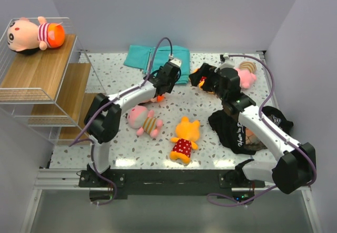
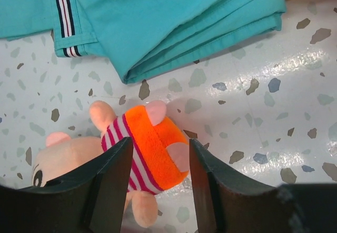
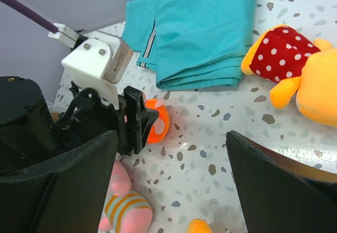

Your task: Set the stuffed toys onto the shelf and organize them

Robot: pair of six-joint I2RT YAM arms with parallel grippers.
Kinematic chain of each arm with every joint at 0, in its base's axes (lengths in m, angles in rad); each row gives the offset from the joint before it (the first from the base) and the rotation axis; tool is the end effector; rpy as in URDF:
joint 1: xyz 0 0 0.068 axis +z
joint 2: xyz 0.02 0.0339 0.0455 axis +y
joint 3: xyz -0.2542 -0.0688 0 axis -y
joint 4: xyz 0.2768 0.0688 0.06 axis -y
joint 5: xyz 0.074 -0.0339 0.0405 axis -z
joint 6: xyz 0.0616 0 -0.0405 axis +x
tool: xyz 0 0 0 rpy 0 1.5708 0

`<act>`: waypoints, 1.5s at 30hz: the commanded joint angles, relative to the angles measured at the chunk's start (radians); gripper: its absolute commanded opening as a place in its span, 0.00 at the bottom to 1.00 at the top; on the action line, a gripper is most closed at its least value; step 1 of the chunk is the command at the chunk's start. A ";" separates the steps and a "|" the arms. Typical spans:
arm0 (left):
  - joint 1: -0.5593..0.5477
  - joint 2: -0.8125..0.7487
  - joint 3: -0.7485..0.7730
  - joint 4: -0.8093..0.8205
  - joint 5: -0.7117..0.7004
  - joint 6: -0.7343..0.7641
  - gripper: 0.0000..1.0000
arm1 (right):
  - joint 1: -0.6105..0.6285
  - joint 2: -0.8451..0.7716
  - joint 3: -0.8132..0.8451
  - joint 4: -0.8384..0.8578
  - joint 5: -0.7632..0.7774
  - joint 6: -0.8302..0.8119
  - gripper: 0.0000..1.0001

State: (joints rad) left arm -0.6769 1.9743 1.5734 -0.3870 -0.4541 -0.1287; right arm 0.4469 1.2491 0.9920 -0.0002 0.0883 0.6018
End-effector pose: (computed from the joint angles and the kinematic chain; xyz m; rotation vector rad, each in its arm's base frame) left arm 0.3984 -0.2854 0.2028 0.4032 2.2278 0.1144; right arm 0.3211 0.1479 0.3079 0.2089 1.8658 0.6524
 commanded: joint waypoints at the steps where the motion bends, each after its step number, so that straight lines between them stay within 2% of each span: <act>1: -0.009 -0.002 0.031 -0.036 -0.024 -0.031 0.52 | 0.006 -0.028 0.010 0.008 0.022 -0.008 0.88; 8: -0.012 0.076 0.024 -0.049 -0.093 -0.043 0.50 | 0.007 -0.030 0.008 0.011 0.016 -0.008 0.88; 13: -0.012 0.110 -0.006 -0.012 -0.126 -0.020 0.45 | 0.007 -0.030 0.008 0.017 0.013 -0.005 0.88; 16: -0.010 0.109 -0.013 0.002 -0.127 0.001 0.28 | 0.009 -0.031 0.008 0.016 0.011 -0.007 0.88; 17: -0.010 0.098 -0.013 0.003 -0.129 0.008 0.11 | 0.009 -0.031 0.008 0.014 0.011 -0.005 0.88; 18: -0.012 0.092 -0.016 0.005 -0.133 0.015 0.02 | 0.009 -0.031 0.008 0.014 0.011 -0.007 0.88; 19: -0.010 0.083 -0.016 0.004 -0.147 0.032 0.00 | 0.007 -0.030 0.008 0.014 0.010 -0.007 0.88; 25: -0.012 -0.049 -0.024 -0.027 -0.161 0.124 0.00 | 0.009 -0.031 0.007 0.025 -0.007 0.000 0.88; 29: -0.010 -0.190 -0.021 -0.049 -0.135 0.218 0.00 | 0.009 -0.028 0.013 0.022 -0.041 0.004 0.88; 32: -0.012 -0.267 0.014 -0.085 -0.107 0.265 0.00 | 0.009 -0.028 0.020 0.026 -0.061 0.007 0.88; 39: -0.015 -0.351 0.201 -0.303 -0.087 0.372 0.00 | 0.009 -0.013 0.011 0.115 -0.180 0.009 0.87; 45: -0.049 -0.474 0.257 -0.282 -0.089 0.500 0.00 | 0.010 -0.002 0.007 0.134 -0.206 0.016 0.87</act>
State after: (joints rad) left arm -0.6964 1.5917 1.7699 -0.6472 -0.5468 0.2337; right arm 0.4515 1.2499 0.9920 0.0689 -0.0761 0.6086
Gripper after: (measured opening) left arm 0.022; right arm 0.875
